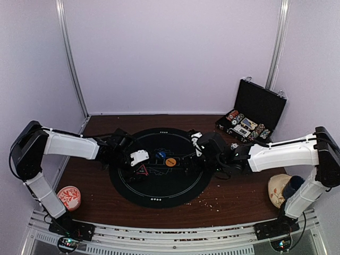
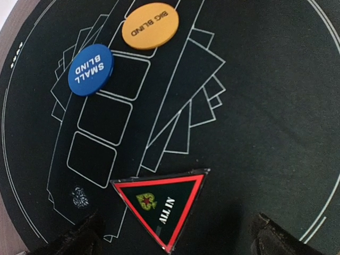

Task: Distribute texas hold em gaming equipment
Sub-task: Move the all-in button to the poker table mat.

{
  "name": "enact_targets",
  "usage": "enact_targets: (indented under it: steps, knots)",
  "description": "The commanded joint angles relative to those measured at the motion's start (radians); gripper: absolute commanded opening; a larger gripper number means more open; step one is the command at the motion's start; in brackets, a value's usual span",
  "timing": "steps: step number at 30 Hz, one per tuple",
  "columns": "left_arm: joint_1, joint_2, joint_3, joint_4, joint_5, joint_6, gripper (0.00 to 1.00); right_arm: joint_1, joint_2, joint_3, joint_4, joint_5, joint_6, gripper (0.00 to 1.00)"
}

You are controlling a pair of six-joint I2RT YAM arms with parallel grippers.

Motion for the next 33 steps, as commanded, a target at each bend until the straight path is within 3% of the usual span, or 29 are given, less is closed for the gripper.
enact_targets:
  steps: [1, 12, 18, 27, 33]
  knots:
    - [-0.001, 0.046, 0.052, 0.040, -0.054, -0.043, 0.98, -0.004, -0.029, -0.011, 0.019, 0.031, 0.014, 1.00]
    - [-0.001, 0.125, 0.089, 0.063, -0.114, -0.078, 0.94, -0.005, -0.018, -0.007, 0.015, 0.038, 0.014, 1.00]
    - [0.012, 0.173, 0.125, 0.052, -0.124, -0.101, 0.83, -0.004, -0.018, -0.009, 0.014, 0.044, 0.012, 1.00]
    - [0.041, 0.163, 0.149, -0.020, 0.049, -0.125, 0.87, -0.005, -0.010, -0.003, 0.011, 0.047, 0.010, 1.00]
    - [0.045, 0.201, 0.154, -0.010, -0.035, -0.160, 0.74, -0.005, -0.005, -0.001, 0.010, 0.052, 0.011, 1.00]
